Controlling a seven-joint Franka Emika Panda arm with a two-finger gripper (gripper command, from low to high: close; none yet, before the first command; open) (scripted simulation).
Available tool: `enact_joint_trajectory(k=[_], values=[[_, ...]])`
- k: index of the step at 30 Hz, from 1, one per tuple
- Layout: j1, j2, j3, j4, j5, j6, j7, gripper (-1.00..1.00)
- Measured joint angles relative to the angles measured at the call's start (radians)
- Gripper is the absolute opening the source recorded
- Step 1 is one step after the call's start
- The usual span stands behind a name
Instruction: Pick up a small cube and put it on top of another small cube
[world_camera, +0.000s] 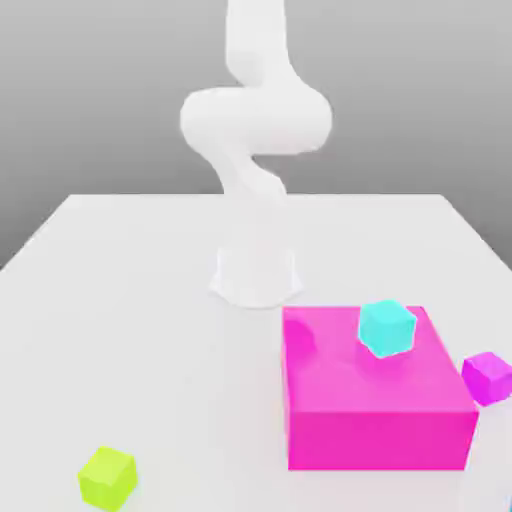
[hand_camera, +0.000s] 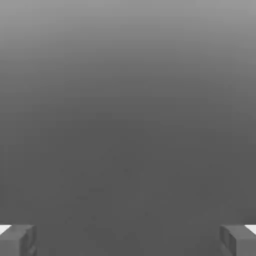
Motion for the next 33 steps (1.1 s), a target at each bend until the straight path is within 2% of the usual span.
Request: enact_joint_trajectory(k=[8, 17, 22, 26, 31, 32, 33], values=[[0.236, 0.277, 0.007, -0.074, 0.062, 0.125, -0.362, 0.00], [0.431, 0.581, 0.089, -0.154, 0.091, 0.263, -0.732, 0.00], [0.543, 0.749, 0.145, -0.201, 0.031, 0.343, -0.883, 0.00], [0.599, 0.884, 0.164, -0.234, -0.078, 0.408, -0.953, 0.00], [0.654, 1.064, 0.112, -0.211, -0.163, 0.542, -0.922, 0.00], [0.662, 1.092, 0.102, -0.206, -0.170, 0.564, -0.916, -1.00], [0.662, 1.092, 0.102, -0.206, -0.170, 0.564, -0.916, -1.00]])
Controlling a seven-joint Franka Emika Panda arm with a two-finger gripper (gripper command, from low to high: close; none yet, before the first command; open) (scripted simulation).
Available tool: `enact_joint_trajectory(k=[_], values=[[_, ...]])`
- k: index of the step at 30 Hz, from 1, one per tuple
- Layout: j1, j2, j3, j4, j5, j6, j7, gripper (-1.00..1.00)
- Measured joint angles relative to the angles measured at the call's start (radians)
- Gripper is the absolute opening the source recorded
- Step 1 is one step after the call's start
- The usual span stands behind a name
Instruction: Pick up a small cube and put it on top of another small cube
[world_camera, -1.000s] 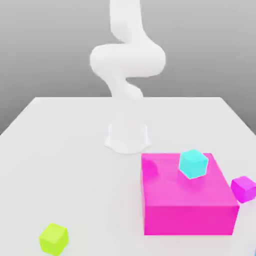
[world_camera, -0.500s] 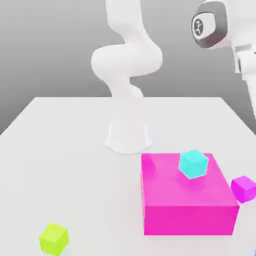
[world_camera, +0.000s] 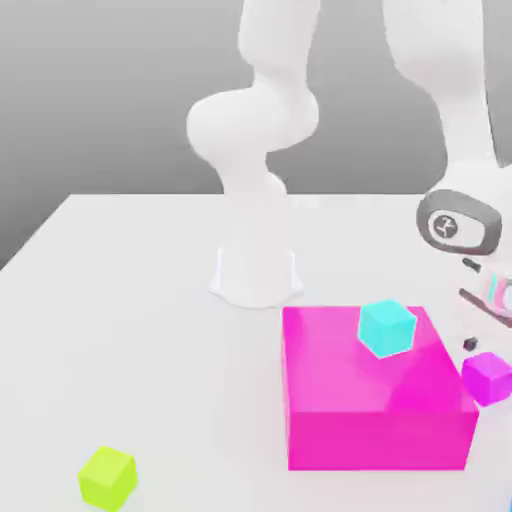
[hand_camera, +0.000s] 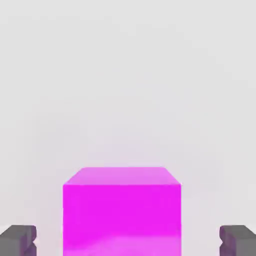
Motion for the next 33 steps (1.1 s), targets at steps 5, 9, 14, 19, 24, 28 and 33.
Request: enact_joint_trajectory(k=[5, 9, 14, 19, 24, 28, 33], values=[[0.004, 0.014, -0.005, 0.003, -0.005, 0.009, 0.004, -1.00], [-0.018, -0.084, 0.026, -0.017, 0.029, -0.069, -0.023, -1.00], [-0.049, -0.157, 0.063, 0.009, 0.073, -0.158, -0.121, -1.00], [-0.119, -0.109, 0.063, 0.113, 0.099, -0.195, -0.274, -1.00], [-0.207, -0.057, 0.073, 0.221, 0.132, -0.231, -0.434, -1.00], [-0.321, -0.045, -0.004, 0.266, 0.170, -0.267, -0.468, -1.00], [-0.442, -0.059, -0.126, 0.269, 0.205, -0.298, -0.425, -1.00]])
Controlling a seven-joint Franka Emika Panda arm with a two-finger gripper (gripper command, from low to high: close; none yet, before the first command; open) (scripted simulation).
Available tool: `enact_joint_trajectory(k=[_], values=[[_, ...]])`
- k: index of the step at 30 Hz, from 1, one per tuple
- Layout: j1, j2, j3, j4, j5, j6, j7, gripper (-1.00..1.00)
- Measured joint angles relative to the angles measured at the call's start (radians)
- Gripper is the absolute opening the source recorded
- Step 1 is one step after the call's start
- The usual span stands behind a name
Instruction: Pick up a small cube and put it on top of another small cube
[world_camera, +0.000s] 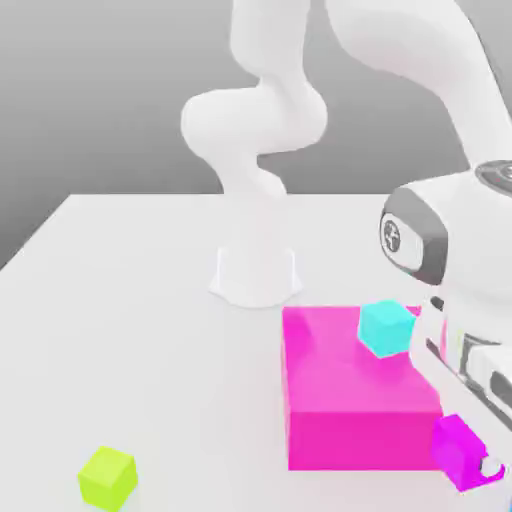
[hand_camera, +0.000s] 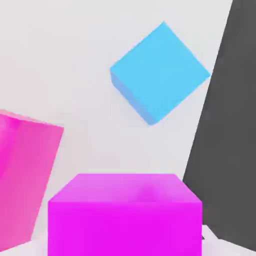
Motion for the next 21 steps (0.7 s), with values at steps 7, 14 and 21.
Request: enact_joint_trajectory(k=[7, 14, 21], values=[[-0.136, -0.056, -0.185, -0.055, 0.032, -0.025, 0.174, -1.00], [-0.237, -0.124, -0.335, -0.131, 0.065, -0.035, 0.346, -1.00], [-0.304, 0.016, -0.290, -0.136, 0.191, 0.097, 0.295, 1.00]])
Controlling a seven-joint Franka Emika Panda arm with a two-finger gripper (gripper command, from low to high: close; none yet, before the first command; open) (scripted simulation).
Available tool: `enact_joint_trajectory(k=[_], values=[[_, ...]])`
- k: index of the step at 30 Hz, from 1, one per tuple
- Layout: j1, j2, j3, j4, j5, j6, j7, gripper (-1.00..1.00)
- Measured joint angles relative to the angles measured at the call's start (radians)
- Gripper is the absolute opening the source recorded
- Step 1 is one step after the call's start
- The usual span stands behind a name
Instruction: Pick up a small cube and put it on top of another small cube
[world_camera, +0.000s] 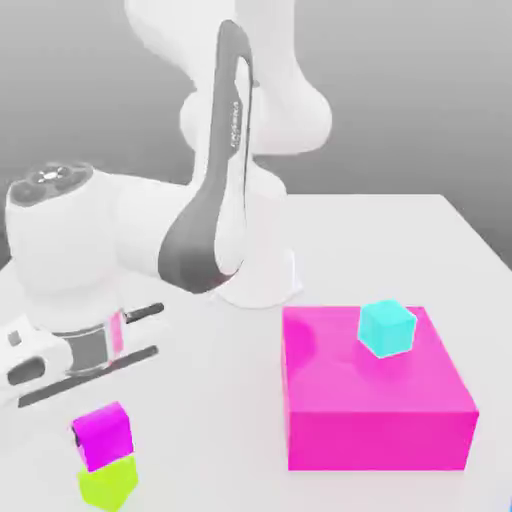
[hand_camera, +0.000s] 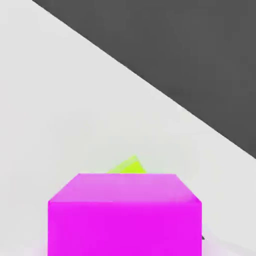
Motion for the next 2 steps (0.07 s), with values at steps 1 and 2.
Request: enact_joint_trajectory(k=[1, 2], values=[[0.000, 0.000, 0.000, 0.000, 0.000, 0.000, 0.000, 1.00], [0.000, 0.000, 0.000, 0.000, 0.000, 0.000, 0.000, 1.00]])
